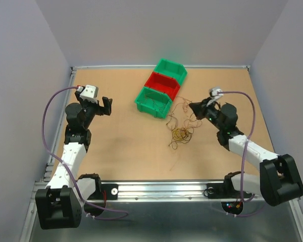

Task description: Untangle the cables

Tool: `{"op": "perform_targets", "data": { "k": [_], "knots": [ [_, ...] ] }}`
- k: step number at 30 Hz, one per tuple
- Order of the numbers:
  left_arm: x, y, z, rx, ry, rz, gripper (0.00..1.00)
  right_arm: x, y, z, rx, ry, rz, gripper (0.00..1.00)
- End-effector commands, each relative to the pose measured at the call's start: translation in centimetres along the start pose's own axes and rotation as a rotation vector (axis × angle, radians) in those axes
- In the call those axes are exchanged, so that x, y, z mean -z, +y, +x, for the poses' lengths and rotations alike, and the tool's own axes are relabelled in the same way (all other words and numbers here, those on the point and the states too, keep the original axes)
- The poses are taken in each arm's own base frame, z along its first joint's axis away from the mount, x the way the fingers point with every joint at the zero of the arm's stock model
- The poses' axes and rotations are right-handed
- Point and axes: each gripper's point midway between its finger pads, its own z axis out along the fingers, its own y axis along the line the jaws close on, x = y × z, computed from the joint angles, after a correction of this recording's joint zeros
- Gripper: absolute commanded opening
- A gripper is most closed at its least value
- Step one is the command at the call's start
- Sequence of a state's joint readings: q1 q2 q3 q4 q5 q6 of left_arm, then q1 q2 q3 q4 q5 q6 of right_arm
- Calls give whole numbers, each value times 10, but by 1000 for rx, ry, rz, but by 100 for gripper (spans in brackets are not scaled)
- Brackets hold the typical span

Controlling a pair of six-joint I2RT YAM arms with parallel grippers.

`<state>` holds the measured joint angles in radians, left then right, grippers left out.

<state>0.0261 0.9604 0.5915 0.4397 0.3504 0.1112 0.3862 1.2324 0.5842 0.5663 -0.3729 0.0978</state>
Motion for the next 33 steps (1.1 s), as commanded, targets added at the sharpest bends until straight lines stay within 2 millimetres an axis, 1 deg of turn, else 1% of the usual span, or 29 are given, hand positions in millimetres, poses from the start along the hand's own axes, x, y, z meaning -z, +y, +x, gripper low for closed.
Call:
{"op": "perform_targets", "data": {
  "k": [1,2,3,7,9,10,11,12,14,15,17,18,20,21,22,23,24,25,26,27,28,29,30,31,32,33],
  "knots": [
    [-3,-5,-32,-53,-95,45,97,33,-41,-38,-301,-261,109,1],
    [-3,-7,-33,-54,-99,55,97,39,-52,-39,-314,-279,147,1],
    [-3,-10,-32,-57,-97,76,97,42,-54,-39,-316,-288,155,1],
    [-3,-13,-30,-60,-93,92,96,45,-50,-43,-303,-308,140,1],
    [-2,-14,-31,-63,-95,100,96,50,-59,-41,-316,-330,201,1],
    [-2,-15,-31,-66,-97,104,96,54,-63,-44,-323,-350,230,1],
    [-2,-15,-31,-67,-96,106,96,60,-72,-41,-351,-367,284,1],
    [-2,-17,-32,-70,-99,117,96,65,-80,-42,-361,-384,316,1],
    [-2,-21,-30,-73,-95,141,96,72,-92,-41,-395,-408,374,1],
    [-2,-23,-27,-75,-87,156,96,78,-102,-37,-413,-416,411,1],
    [-2,-35,-24,-78,-83,219,96,86,-116,-34,-468,-441,468,1],
    [-4,-38,-21,-75,-72,243,96,92,-127,-29,-484,-446,514,0],
    [-8,-56,-18,-92,-54,304,96,100,-141,-23,-522,-463,586,1],
    [-12,-61,-12,-91,-32,315,96,112,-156,-19,-535,-492,681,1],
    [-14,-62,-10,-98,-20,301,96,118,-163,-16,-542,-502,730,1],
    [-16,-73,-10,-113,-18,326,96,124,-170,-14,-542,-509,779,12],
    [-19,-78,-7,-120,-8,333,96,130,-176,-9,-533,-493,838,39],
    [-22,-79,-6,-129,1,310,96,128,-180,-18,-510,-490,845,76],
    [-26,-100,-9,-173,-3,351,96,122,-180,-8,-493,-412,845,100],
    [-29,-107,-10,-190,4,351,96,114,-181,-4,-492,-367,829,100],
    [-34,-111,-9,-210,18,320,96,107,-178,-3,-488,-342,798,100],
    [-36,-119,-7,-228,36,330,96,100,-176,0,-478,-311,764,100],
    [-43,-139,-11,-243,39,366,96,87,-170,-8,-463,-292,691,100],
    [-50,-144,-22,-269,38,364,97,69,-162,9,-458,-197,601,100],
    [-52,-149,-4,-285,92,378,97,63,-167,9,-449,-185,602,100],
    [-66,-164,-5,-329,109,409,97,47,-159,3,-441,-151,518,100]
  ]
}}
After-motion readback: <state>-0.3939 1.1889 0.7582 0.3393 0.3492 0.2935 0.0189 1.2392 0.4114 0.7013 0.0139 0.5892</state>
